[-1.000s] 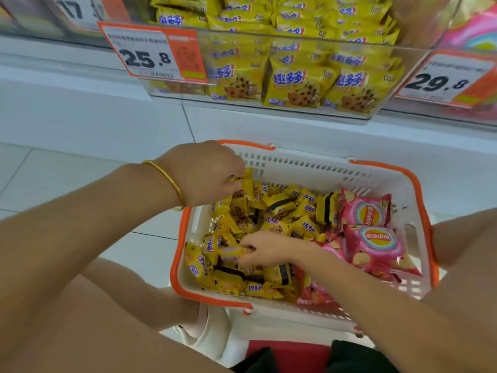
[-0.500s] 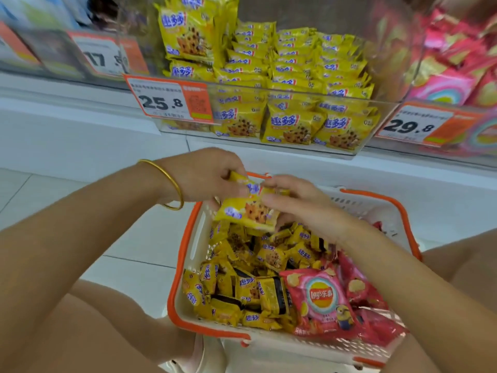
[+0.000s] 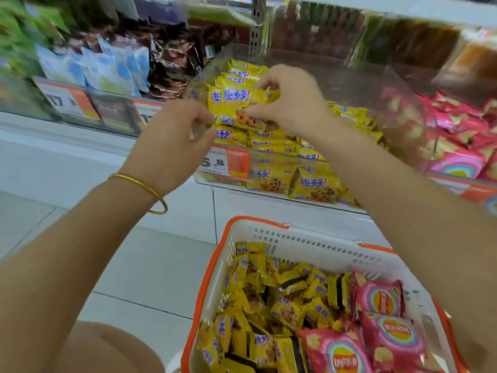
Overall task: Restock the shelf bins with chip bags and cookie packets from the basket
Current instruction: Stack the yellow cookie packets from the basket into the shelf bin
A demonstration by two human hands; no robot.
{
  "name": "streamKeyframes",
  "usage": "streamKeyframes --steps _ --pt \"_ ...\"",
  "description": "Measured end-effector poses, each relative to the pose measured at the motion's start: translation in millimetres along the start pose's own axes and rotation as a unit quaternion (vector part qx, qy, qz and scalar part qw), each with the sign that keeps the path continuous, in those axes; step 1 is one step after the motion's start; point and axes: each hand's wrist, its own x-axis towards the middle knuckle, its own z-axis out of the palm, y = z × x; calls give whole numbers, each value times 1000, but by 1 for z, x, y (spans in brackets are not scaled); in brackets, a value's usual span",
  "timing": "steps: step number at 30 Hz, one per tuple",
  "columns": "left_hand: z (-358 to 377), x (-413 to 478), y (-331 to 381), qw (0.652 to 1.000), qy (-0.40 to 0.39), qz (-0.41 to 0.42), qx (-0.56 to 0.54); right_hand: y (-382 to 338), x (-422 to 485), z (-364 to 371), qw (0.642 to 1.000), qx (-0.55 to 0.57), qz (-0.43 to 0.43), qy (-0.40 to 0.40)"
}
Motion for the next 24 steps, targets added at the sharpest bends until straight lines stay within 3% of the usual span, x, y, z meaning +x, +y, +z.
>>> streamKeyframes --steps 14,17,20,24 --pt "4 -5 -5 998 -47 5 42 -12 15 43 966 -251 -42 -40" --pt "2 -8 -1 998 -22 27 49 -13 7 32 972 -230 -39 -32" --pt "-5 -17 12 996 -15 73 51 -15 -21 10 980 -186 -59 37" --pt "5 -41 34 987 -124 99 17 -4 -95 -12 989 67 -72 115"
